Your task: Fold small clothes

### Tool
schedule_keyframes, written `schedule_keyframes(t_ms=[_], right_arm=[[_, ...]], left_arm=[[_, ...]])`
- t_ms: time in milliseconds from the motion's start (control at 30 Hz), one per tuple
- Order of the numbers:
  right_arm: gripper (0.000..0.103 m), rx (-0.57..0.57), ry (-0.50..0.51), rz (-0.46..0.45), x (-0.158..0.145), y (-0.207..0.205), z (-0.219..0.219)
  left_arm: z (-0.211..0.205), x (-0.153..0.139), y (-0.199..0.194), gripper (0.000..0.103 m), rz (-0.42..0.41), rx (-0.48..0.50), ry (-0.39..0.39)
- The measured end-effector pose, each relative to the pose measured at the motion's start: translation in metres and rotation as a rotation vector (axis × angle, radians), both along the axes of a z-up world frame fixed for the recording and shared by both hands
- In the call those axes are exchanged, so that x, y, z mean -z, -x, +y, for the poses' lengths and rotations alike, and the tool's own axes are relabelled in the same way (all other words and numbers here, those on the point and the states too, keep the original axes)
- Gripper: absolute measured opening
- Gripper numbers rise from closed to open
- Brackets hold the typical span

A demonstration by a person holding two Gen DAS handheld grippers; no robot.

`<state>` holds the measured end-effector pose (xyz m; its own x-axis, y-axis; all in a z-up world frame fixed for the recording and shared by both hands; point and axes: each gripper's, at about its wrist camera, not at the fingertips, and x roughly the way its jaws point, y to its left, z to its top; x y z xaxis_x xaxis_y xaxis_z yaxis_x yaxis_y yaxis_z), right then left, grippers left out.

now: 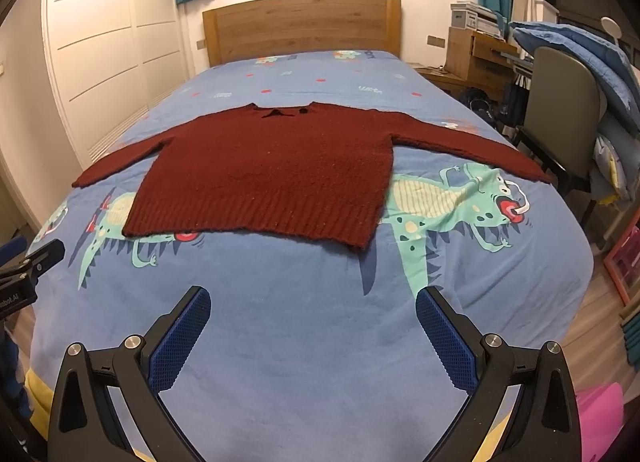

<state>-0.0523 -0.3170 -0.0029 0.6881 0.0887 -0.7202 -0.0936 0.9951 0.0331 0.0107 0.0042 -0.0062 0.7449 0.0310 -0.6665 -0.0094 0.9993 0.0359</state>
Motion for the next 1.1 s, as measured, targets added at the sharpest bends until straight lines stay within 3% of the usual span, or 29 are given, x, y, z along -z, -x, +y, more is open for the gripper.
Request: schedule_keyframes(t_ms=[467, 1100], right_arm=[[0.102, -0.022, 0.017, 0.032, 0.007, -0.011, 0.007], [0.102, -0.043, 0.027, 0.111, 0.024, -0.045, 0.012]], left_arm=[[0.005, 0.004, -0.011, 0.102, 0.042, 0.009, 0.008], [0.022, 0.017, -0.036, 0.102, 0.096, -0.062, 0.005]])
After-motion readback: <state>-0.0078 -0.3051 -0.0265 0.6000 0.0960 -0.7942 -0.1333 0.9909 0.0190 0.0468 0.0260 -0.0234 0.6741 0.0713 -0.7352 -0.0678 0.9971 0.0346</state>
